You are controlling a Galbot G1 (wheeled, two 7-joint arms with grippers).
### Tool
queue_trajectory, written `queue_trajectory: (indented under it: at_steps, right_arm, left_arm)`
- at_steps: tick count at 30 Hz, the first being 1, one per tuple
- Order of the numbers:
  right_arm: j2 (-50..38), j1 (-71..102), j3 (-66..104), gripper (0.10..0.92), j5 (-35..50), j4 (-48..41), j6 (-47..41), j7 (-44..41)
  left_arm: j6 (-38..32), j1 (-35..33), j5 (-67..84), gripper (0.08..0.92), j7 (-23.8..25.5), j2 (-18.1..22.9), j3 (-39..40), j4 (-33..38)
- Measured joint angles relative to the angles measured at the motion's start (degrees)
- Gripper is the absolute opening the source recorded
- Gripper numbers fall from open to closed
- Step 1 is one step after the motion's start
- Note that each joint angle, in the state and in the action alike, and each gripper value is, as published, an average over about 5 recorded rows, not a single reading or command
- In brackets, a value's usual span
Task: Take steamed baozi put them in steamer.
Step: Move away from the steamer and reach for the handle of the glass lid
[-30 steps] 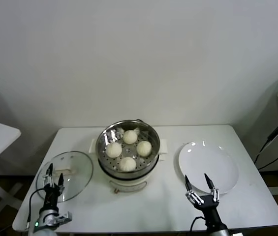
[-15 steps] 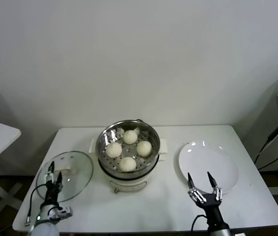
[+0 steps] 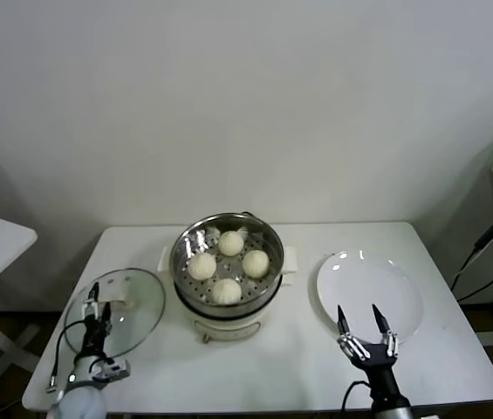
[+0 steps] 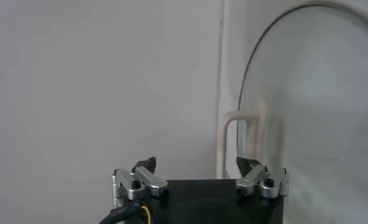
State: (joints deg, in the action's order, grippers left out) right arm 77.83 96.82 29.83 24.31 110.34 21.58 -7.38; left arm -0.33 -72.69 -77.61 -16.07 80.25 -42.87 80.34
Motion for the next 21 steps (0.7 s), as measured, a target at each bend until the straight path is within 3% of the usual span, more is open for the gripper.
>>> queue_trajectory:
  at_steps: [13,21]
  right_arm:
    - [0.37,0.4,0.07,0.823,0.13,0.04,0.42,0.22]
    - [0.39,0.47,0.1,0.823,0.27,0.05,0.61,0.31]
  left_arm:
    - [-0.02,1.67,-0.56,0.817,-0.04,0.06,0.59,-1.66]
    - [-0.68,2.54,-0.99,0.619,-0.65,0.17,0.63,-3.03]
